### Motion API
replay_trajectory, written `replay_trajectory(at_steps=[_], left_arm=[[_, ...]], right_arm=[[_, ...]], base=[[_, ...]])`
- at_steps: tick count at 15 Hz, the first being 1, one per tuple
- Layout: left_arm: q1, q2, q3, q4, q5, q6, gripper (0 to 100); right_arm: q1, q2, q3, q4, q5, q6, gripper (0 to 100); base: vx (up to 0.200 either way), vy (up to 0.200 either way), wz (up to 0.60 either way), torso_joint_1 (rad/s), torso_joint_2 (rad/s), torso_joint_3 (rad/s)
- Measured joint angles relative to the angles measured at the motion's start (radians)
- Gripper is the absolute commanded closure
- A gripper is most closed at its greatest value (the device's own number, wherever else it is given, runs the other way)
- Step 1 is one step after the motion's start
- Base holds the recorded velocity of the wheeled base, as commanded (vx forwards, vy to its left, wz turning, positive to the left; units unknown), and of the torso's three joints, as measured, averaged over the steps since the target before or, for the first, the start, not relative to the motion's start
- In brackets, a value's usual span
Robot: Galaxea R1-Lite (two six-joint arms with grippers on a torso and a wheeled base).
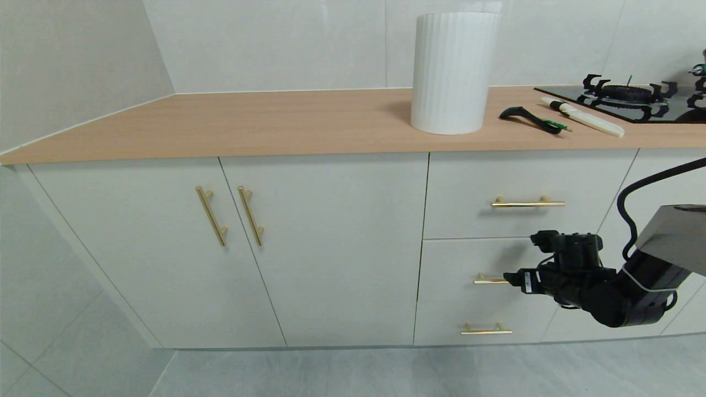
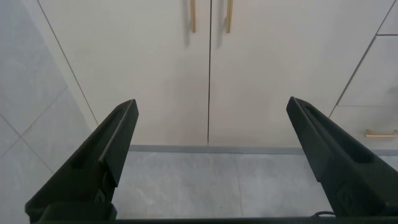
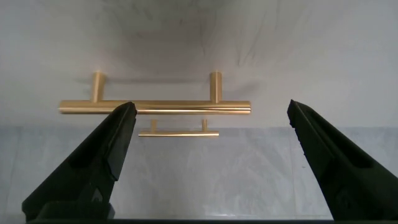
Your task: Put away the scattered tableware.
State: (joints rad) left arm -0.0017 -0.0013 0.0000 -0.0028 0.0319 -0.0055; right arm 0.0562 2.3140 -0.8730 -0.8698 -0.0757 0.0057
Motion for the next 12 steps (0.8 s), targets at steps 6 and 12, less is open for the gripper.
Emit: replay_trajectory(at_steps=[6,12], left_arm=[[0.0,0.0,0.0,0.0,0.0,0.0,0],[0.0,0.0,0.0,0.0,0.0,0.0,0]], right_arm=[[0.001,0.089,-0.051,-0.046,-0.007,-0.001,0],[0.003,0.124,-0.047,-0.072,-0.007,-0.002,0]], base=[[0.0,0.0,0.0,0.0,0.0,0.0],[0.0,0.0,0.0,0.0,0.0,0.0]])
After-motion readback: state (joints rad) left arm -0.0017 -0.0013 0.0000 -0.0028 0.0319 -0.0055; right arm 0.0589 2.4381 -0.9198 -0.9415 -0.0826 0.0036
